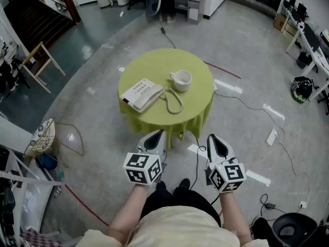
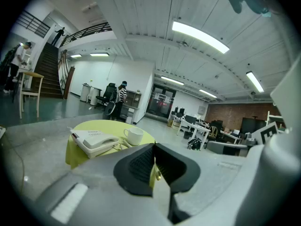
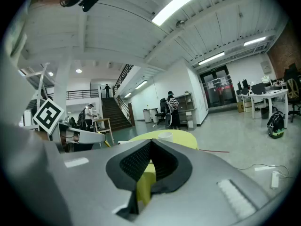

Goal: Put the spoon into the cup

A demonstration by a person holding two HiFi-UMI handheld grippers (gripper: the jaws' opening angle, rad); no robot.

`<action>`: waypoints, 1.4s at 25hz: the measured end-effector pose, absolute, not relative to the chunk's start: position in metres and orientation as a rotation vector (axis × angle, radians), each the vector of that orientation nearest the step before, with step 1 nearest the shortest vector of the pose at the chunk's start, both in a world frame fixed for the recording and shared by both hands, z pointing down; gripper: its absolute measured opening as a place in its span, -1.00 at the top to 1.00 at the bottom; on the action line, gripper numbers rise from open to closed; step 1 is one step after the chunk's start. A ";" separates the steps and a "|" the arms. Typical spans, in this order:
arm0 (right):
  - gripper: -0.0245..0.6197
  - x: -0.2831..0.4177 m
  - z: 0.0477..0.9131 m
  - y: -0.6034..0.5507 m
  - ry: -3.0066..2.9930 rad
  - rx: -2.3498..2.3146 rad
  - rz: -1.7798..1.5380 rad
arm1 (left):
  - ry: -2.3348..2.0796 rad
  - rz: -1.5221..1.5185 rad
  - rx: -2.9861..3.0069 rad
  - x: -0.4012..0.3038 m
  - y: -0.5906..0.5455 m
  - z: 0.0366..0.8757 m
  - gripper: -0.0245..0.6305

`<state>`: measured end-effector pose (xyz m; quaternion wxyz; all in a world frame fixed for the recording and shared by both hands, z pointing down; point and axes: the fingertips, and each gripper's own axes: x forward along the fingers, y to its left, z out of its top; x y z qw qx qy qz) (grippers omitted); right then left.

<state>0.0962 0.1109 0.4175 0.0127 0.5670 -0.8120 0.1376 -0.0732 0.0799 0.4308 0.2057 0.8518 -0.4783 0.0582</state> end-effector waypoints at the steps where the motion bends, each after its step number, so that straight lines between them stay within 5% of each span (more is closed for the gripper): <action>1: 0.93 0.096 0.419 0.111 -2.531 1.771 0.436 | -1.334 0.164 2.374 -0.073 0.080 0.431 0.91; 35: 0.92 0.141 0.421 0.061 -2.569 1.808 0.479 | -1.367 0.137 2.403 -0.039 0.012 0.418 0.90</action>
